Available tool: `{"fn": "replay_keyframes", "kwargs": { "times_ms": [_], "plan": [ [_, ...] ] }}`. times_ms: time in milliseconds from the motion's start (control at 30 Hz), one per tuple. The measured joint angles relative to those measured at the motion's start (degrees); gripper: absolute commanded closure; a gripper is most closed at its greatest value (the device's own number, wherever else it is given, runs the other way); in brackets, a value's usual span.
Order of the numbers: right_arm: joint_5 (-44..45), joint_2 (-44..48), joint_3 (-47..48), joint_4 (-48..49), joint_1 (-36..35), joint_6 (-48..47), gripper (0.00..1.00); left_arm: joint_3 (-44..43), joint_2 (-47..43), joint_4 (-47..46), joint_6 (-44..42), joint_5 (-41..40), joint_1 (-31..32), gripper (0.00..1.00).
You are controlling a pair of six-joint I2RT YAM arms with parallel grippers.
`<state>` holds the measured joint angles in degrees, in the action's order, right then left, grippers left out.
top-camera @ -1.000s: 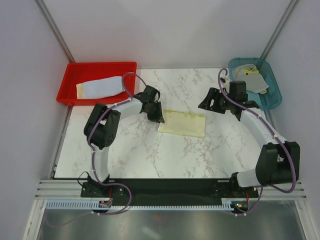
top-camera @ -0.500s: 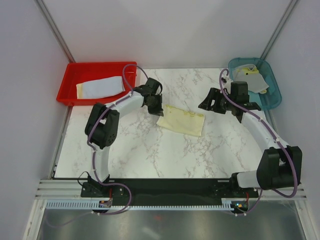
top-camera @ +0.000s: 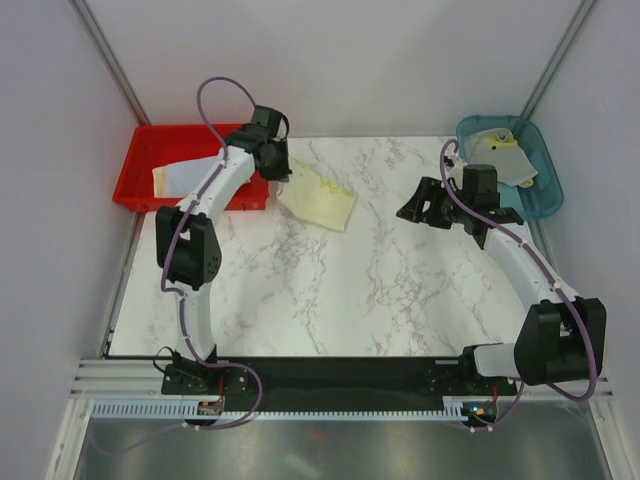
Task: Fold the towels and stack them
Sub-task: Neatly place the folded towel into the bin
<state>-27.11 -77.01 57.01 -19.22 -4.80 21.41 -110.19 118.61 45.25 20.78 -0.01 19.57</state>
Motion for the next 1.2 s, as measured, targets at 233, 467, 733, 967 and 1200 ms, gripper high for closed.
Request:
{"fn": "replay_keyframes", "kwargs": {
  "times_ms": [233, 467, 733, 967, 1200],
  "plan": [
    [0.0, 0.4, 0.0, 0.4, -0.5, 0.0, 0.24, -11.4, 4.5, 2.4, -3.6, -3.4, -8.8, 0.98],
    [0.0, 1.1, 0.0, 0.8, -1.1, 0.0, 0.24, -16.6, 8.1, 2.9, -7.2, -6.3, -14.9, 0.98],
    [0.2, 1.1, 0.0, 0.8, -2.0, -0.1, 0.24, -17.8, 8.3, 3.1, -11.0, -5.6, -19.3, 0.98],
    [1.2, 1.1, 0.0, 0.7, -2.8, -0.4, 0.24, -18.3, 8.3, 3.1, -13.2, -4.3, -23.1, 0.98],
    [2.3, 1.1, 0.0, 0.7, -3.6, -1.3, 0.24, -18.3, 8.4, 2.2, -13.2, -3.4, -30.4, 0.98]
  ]
}}
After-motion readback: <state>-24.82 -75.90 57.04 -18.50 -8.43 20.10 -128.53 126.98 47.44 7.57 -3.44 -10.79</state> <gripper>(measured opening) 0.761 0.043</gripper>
